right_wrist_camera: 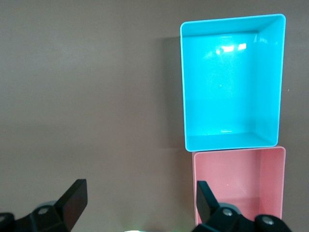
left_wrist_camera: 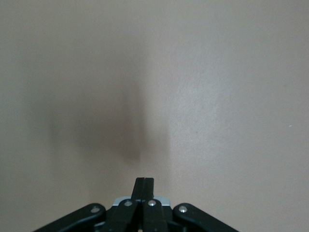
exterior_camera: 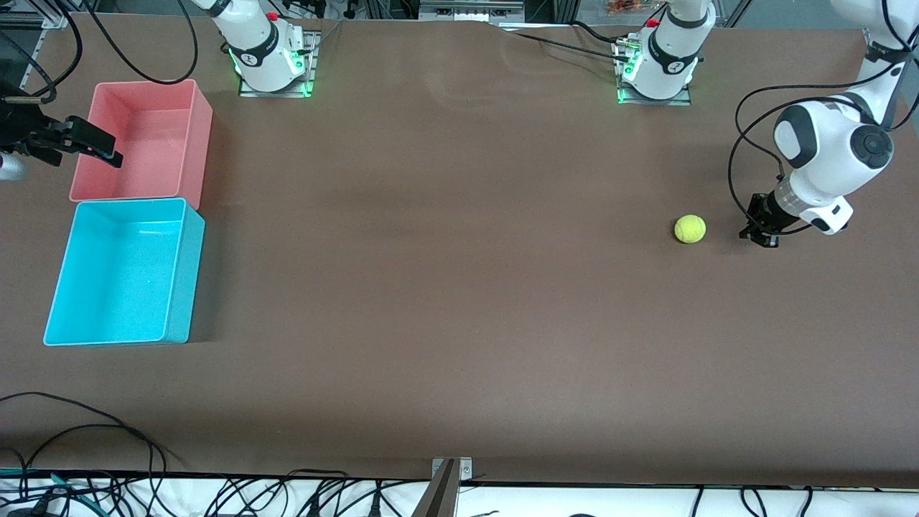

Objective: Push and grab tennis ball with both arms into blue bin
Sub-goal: 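Lower the left gripper beside the tennis ball, then push the tennis ball with the left gripper toward the cyan bin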

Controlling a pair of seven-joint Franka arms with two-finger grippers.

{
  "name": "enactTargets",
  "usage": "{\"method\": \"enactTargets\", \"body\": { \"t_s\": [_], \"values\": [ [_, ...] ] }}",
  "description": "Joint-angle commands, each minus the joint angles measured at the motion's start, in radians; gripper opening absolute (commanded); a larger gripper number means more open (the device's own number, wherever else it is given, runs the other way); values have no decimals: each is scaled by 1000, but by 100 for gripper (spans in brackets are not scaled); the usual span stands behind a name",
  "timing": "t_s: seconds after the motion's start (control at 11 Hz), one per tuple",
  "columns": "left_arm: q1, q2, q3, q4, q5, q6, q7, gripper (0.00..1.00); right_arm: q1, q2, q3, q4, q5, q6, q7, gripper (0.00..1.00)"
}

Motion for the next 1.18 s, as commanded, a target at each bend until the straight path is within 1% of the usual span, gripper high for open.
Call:
{"method": "enactTargets", "body": {
  "t_s": [0.0,0.09,0.45,0.91,1.09],
  "values": [
    [7,62,-43,3,6,64,-47,0,-3,-2,2,5,0,-15,0,100],
    [7,73,-44,1,6,73,-49,0,-3,-2,2,3,0,-17,0,100],
    [46,71,-44,-72,8,136,-38,0,-3,1,0,3,0,-14,0,100],
    [44,65,-46,-88,18,141,-50,0,-4,3,0,3,0,-6,-2,100],
    [44,50,-93,-109,17,141,-105,0,-6,4,0,3,0,34,1,100]
  ]
}}
